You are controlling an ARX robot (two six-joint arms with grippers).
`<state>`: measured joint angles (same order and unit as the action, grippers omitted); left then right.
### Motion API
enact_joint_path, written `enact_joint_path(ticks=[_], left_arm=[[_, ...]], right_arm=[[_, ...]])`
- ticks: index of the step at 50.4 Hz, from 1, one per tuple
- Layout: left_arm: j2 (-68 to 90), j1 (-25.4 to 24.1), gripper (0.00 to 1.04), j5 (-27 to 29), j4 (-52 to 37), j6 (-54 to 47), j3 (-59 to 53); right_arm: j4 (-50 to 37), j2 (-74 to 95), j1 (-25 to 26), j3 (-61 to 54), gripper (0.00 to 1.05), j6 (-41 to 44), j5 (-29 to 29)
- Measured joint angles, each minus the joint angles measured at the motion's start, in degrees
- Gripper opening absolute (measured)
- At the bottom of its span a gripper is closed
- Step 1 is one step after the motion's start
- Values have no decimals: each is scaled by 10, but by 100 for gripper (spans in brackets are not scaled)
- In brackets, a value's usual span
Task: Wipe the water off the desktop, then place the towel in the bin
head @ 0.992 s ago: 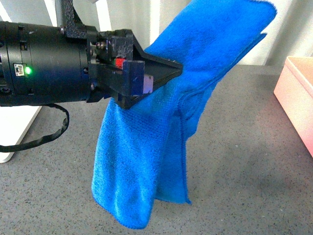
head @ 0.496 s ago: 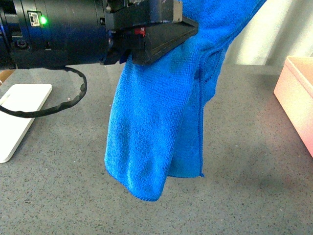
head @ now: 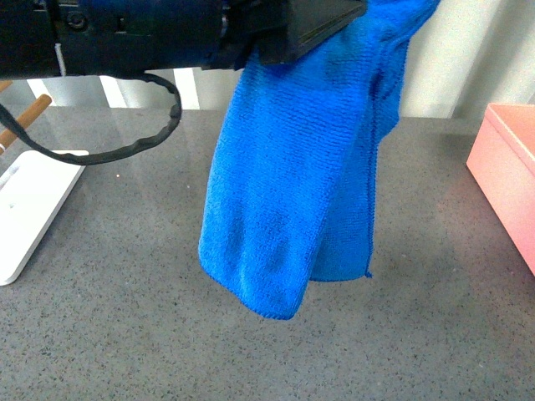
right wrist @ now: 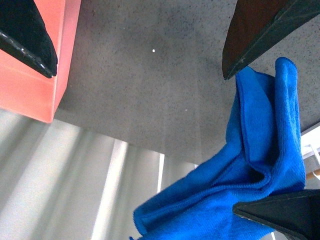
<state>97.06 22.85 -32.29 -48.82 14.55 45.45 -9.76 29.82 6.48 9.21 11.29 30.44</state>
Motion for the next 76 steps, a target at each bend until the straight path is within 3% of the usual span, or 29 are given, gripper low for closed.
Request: enact_joint_path(ticks=[9,28,49,65,76], left_arm=[[0,14,4,13,-1,17,9],[4,17,4,24,-10,57,19],[5,21,4,23,-15,74,21],[5,25,4,24,-21,83,25],[5,24,4,23,-14,82,26]], right_arm=[[-70,187,-23,44,98,1,42],[-262,383,-185,60,98,-45,12],[-339,535,-231,150,98,-40,-25],[-358,573,-264,201,56,-53,-38],[-356,575,-273,210,18,-57,-45]])
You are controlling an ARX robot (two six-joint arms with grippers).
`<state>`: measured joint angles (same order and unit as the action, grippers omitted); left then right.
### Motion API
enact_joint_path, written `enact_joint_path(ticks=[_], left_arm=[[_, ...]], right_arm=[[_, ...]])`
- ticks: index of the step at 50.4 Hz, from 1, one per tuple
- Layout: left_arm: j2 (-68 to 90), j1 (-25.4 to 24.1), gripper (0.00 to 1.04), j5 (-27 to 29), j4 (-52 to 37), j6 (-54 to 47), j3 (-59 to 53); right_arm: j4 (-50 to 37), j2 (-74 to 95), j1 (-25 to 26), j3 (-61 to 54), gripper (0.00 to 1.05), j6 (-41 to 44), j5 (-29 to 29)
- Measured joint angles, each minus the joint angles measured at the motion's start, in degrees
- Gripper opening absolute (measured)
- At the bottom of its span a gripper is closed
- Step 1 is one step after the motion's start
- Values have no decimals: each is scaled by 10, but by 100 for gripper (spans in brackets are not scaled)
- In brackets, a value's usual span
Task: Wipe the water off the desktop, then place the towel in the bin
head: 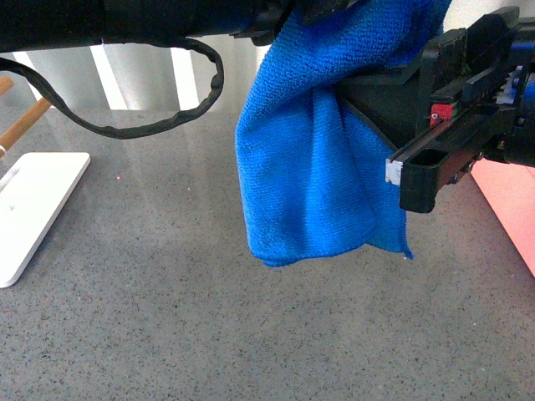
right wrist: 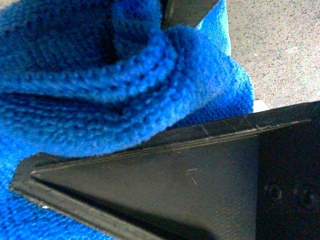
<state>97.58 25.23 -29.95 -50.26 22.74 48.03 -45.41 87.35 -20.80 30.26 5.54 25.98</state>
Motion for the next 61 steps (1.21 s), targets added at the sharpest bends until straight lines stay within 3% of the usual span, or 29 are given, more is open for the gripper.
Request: enact_joint_path(ticks=[6,29,34,42,48,53,61], left_arm=[[0,-1,4,0,4,-1,0],[-4,-9,4,19,36,-14,1],[-5,-12,18,26,39,-15,1],[-13,-54,51,53,60,-7,2],[-16,-118,78,103,128,-4,10],[-43,-174,100,92,176,-37,-14],[-176,-257,98,21,246,-133,-120]], right_arm=[[1,-3,5,0,4,-1,3],[19,-36,55,0,3,0,30],[20,-38,64,0,3,0,33],[20,-48,92,2,3,-12,28],[24,-54,106,13,3,-22,8],[25,-61,117,15,3,-35,5],[21,-67,142,13,3,-39,19]])
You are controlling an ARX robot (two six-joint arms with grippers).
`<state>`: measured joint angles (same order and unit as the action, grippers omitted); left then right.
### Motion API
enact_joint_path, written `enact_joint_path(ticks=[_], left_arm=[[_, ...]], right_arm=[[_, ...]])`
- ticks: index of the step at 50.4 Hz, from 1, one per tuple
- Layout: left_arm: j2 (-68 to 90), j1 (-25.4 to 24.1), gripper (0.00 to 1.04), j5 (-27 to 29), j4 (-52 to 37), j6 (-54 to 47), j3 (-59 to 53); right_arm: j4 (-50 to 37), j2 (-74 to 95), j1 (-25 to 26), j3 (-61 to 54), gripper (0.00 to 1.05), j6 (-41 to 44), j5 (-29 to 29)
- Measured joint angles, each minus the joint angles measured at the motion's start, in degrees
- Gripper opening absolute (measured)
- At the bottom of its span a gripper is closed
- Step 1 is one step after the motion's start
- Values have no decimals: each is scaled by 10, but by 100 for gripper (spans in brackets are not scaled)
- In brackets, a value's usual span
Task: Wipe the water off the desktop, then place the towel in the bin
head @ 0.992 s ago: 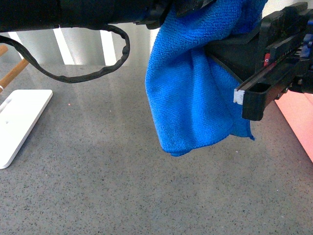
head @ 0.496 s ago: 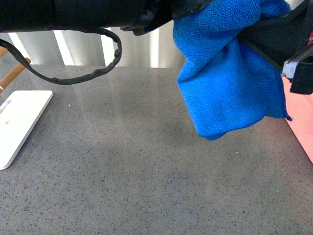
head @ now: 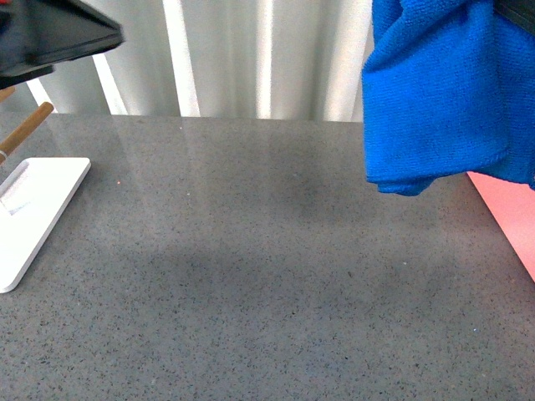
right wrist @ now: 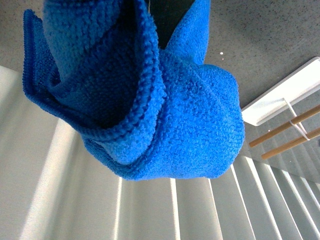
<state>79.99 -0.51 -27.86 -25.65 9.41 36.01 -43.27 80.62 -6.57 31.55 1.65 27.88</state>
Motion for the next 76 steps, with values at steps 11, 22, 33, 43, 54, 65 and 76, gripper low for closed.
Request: enact_joint_path(ticks=[11,22,33,43,54,65,76], left_arm=[[-206,-122,98,-101,115,-6,-84],[-336,-185,73,64,-30,-65,-195],[-436,-136,23,140,-19,-85,-276],[-510,-83,3,195,18,-90,-312],[-564,-26,3,265,54,-90,-329],[-609,5,3,277,73,-90,-347],[-655,5,3,279,110,-90,-348]], right_arm=[[-9,15,17,0,3,-2,1],[-6,16,21,0,3,-4,-2],[14,5,42,-1,3,-4,-9],[103,-23,67,-2,3,0,-75],[122,-33,79,0,3,0,-76],[121,-37,76,4,3,0,-78],[121,-38,73,4,3,0,-78]])
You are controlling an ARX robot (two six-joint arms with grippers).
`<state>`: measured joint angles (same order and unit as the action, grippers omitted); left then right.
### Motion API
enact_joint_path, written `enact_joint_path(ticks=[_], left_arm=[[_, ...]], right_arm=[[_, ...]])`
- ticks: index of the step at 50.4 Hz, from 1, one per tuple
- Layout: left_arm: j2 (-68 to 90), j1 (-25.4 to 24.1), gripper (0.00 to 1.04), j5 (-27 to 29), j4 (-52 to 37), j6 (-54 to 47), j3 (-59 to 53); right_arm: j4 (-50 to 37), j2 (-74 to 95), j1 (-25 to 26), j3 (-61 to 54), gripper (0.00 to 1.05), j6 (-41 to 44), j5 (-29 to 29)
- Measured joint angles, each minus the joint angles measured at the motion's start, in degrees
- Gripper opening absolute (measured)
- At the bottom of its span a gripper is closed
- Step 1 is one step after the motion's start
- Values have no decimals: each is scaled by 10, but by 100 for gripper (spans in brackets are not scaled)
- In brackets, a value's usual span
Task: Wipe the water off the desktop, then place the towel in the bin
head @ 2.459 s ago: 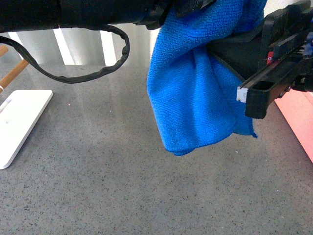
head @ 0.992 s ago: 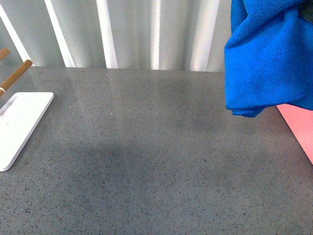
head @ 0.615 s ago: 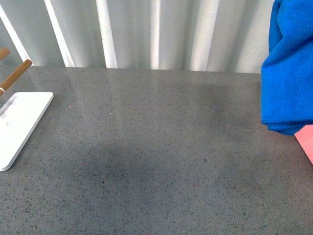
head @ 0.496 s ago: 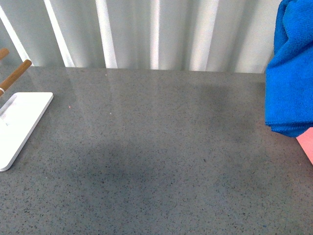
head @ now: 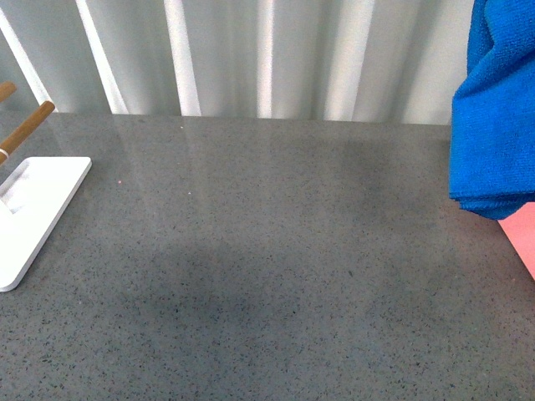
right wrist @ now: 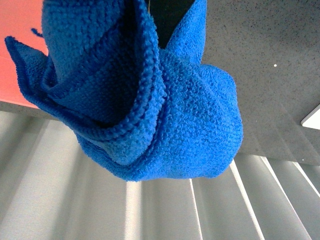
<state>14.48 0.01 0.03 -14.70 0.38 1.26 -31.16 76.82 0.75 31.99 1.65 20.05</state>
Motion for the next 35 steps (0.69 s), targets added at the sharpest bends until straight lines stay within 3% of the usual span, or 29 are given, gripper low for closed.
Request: enact_joint_path(ticks=[13,17,31,35], left_arm=[[-51,0,3,0,52,0,0],[-123,0,3,0,141,0,0],[-143,0,4,0,147,0,0],[-143,0,20,0,147,0,0]], right_arm=[[0,0,0,0,3,0,0],[-1,1,0,0,3,0,0],[28,19,-8,5,3,5,-13],[72,52,-20,30,3,7,-35]])
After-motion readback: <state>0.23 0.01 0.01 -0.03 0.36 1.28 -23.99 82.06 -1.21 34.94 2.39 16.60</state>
